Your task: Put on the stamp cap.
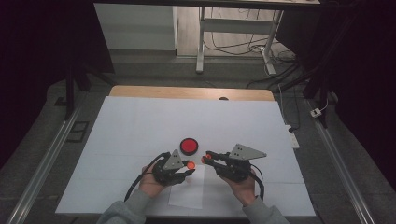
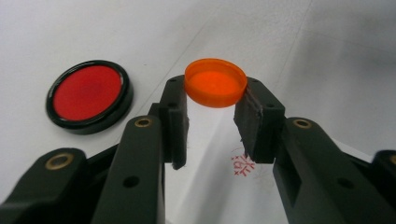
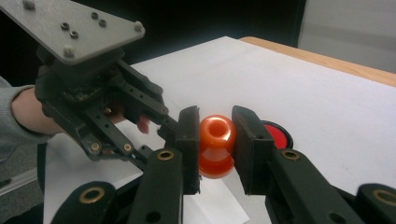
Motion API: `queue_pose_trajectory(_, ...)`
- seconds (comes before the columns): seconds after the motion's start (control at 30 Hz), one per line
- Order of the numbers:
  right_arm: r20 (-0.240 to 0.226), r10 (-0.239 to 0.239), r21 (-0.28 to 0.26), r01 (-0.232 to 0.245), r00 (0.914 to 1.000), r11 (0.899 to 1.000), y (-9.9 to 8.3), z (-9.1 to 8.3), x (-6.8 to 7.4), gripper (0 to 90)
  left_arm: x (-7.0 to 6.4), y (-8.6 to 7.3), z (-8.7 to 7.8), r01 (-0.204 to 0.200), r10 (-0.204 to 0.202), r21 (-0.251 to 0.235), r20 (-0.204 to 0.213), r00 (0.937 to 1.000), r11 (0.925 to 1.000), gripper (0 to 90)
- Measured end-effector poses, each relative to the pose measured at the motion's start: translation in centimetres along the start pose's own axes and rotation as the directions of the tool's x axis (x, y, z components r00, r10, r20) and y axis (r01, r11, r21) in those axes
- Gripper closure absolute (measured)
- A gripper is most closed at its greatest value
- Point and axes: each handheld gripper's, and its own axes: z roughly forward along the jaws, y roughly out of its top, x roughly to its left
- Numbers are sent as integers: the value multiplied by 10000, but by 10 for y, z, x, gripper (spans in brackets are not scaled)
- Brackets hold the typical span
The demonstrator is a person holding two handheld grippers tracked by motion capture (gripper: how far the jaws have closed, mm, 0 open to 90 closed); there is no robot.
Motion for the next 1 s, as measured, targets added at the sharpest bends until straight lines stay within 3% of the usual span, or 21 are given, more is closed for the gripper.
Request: queue_pose_trajectory(1.0,-379,-48,248,58,9993,9997,-4,10,9,720,-4,3,6,-34,34,20,206,9998,10000,638)
